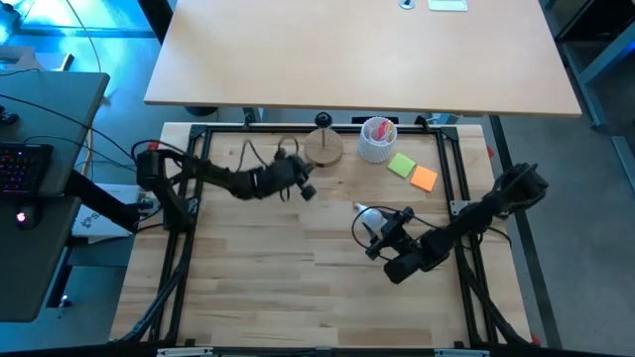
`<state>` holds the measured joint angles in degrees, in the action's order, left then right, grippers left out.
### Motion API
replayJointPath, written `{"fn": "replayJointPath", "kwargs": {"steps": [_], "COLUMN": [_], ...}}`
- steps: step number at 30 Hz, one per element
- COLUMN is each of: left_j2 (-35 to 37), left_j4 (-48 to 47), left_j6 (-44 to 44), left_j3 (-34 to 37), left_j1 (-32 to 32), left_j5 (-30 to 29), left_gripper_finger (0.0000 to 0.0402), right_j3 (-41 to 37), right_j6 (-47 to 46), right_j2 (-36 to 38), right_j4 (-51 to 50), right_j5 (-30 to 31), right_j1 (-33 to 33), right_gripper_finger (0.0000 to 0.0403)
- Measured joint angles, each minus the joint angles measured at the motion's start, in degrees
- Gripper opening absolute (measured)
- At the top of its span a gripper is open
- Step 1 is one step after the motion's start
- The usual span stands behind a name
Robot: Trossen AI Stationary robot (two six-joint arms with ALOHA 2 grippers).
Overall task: Screw lightbulb
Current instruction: Insert the light bulb into the lamp
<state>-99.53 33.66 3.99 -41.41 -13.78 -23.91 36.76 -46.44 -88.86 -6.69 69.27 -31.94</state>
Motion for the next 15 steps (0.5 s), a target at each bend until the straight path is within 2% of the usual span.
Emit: {"fn": "replayJointPath", "kwargs": {"steps": [4,9,11,15], "left_j2": [0.0,0.0,0.0,-1.4], "left_j4": [1.1,9.2,11.7,11.1], "left_j6": [-0.6,-9.5,-13.4,-15.3], "left_j3": [0.0,0.0,-0.8,-5.2], "left_j1": [-9.0,-14.8,-15.5,-15.9], "left_j5": [12.2,24.0,26.1,25.0], "left_gripper_finger": [0.0098,0.0179,0.0207,0.0241], "right_j3": [0.7,0.7,0.7,0.7], "right_j6": [2.0,3.4,3.7,3.5], "right_j2": [3.3,6.4,7.2,7.6], "right_j4": [-2.9,-4.7,-5.0,-4.9], "right_j5": [2.4,4.6,4.7,4.9], "right_j1": [0.0,0.8,1.2,1.6], "right_gripper_finger": [0.0235,0.0234,0.0234,0.0234]}}
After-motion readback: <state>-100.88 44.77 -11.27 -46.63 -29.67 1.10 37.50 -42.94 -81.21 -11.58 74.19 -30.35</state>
